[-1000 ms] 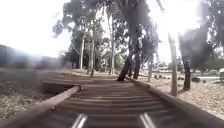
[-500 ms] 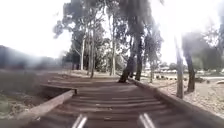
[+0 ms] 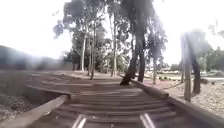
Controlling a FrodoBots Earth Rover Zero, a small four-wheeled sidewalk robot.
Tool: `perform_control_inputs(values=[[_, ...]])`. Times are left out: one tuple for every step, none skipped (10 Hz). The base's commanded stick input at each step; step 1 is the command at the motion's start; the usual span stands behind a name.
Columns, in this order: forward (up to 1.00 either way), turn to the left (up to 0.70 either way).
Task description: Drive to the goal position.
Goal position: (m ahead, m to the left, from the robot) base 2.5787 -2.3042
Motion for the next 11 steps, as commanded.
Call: perform_control_inputs(values=[[0.85,0.02],[0.85,0.04],[0.85,0.06],[0.85,0.08],[0.85,0.11],[0.85,0.17],[0.85,0.23],[0.85,0.23],[0.85,0.31],[0.85,0.26],[0.85,0.13]])
